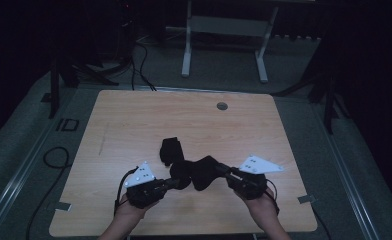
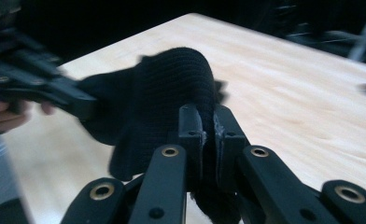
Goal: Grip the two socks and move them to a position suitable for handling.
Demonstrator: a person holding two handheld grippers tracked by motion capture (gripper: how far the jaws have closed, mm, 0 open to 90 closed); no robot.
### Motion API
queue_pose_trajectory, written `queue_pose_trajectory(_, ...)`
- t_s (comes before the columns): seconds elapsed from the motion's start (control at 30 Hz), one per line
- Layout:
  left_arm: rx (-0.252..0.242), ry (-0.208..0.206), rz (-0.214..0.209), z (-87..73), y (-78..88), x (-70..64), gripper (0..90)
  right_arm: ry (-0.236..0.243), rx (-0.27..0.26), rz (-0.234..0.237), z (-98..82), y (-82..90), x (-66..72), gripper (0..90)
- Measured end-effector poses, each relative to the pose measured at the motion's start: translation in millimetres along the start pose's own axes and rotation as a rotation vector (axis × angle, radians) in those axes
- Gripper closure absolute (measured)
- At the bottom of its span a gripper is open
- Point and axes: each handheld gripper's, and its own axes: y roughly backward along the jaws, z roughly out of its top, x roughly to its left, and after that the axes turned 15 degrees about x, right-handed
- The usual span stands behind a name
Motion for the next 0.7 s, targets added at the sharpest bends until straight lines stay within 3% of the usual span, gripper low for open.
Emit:
queue_pose_trajectory(0.07,0.002,-0.001,0.013,-0.8,6.7,2.7,87.6,-0.013,0.000,-0.020,-2.2,6.8,-8.6,84.2)
queue_pose_trajectory(0.1,0.009,-0.006,0.001,-0.7,9.2,4.2,87.6,-0.022,0.003,-0.046,-5.0,10.6,-13.5,84.1)
queue_pose_trajectory(0.23,0.038,-0.027,-0.007,-0.7,14.8,7.4,87.4,-0.037,0.019,-0.068,-12.3,15.1,-21.7,84.0)
queue_pose_trajectory(0.3,0.097,-0.047,-0.027,-1.9,16.4,11.2,87.4,-0.059,0.044,-0.079,-25.0,17.1,-30.4,83.9)
queue_pose_trajectory(0.33,0.116,-0.053,-0.016,-3.6,14.8,12.5,87.4,-0.063,0.055,-0.068,-28.6,16.3,-31.9,83.9)
queue_pose_trajectory(0.53,0.279,-0.050,-0.080,-15.7,-17.1,26.1,87.2,-0.103,0.172,-0.037,-64.1,-7.5,-35.6,83.6)
queue_pose_trajectory(0.7,0.318,-0.031,-0.079,-24.1,-38.6,33.4,86.9,-0.141,0.253,-0.022,-87.1,-30.1,-40.3,83.0)
